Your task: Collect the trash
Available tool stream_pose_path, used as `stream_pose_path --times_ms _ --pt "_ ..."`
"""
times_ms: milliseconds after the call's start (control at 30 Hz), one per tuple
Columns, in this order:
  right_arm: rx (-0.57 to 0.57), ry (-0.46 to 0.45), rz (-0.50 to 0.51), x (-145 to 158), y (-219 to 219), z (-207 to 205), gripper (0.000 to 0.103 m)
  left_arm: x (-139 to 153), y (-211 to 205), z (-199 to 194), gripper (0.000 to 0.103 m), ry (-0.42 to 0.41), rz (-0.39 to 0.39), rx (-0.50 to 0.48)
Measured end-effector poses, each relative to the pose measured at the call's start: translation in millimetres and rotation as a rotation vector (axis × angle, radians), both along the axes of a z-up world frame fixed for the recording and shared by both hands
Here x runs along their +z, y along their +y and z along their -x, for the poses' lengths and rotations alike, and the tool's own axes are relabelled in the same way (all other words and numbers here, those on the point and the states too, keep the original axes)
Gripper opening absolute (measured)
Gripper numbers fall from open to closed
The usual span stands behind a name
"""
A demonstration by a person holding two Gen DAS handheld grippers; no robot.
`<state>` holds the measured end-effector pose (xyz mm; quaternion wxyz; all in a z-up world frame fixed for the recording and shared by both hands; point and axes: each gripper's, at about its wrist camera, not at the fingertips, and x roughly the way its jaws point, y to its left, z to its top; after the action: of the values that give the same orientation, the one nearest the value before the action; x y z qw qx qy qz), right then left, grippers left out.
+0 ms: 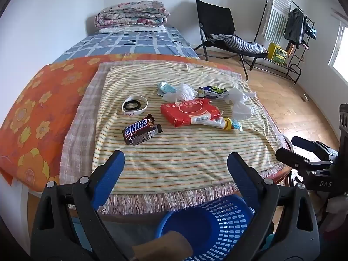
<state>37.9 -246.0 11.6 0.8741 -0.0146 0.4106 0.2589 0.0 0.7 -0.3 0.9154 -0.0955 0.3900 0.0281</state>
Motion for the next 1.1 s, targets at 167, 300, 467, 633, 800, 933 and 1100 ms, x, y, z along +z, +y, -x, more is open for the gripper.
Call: stream_pose_path --times_ms 167,300,467,633,800,933,1100 --pt "-0.008 0.003 0.006 2.9 -4.6 -0.2 0.1 0.1 1.2 0.4 0.097 0.004 0.004 -0.001" --pt "-0.006 0.01 0.004 -2.2 4.6 0.3 0.1 -0.2 0.8 -0.5 0.097 0.009 0.003 0.004" --pt "0.0 0.019 -0.006 -1.8 3.3 -5.3 0.098 -0.2 -0.3 -0.3 0.097 0.008 -0.005 0.007" --pt "-0.005 0.033 -0.015 -2.3 1.2 -1.0 0.098 0.2 -0.6 0.0 0.097 0.007 -0.009 0.008" --pt "-0.009 0.04 -0.024 -1.8 -1.1 -1.5 0.098 0.2 -1.2 0.0 0.097 0.005 -0.01 0.005" --pt "-0.014 0.044 -0.026 -2.6 -2.0 -2.9 0.098 0.0 -1.1 0.0 0.097 0.004 -0.011 0.004" --pt "-0.015 0.045 -0.028 -2.6 -4.1 -3.3 0.098 0.2 -1.3 0.1 0.097 0.004 -0.013 0.007"
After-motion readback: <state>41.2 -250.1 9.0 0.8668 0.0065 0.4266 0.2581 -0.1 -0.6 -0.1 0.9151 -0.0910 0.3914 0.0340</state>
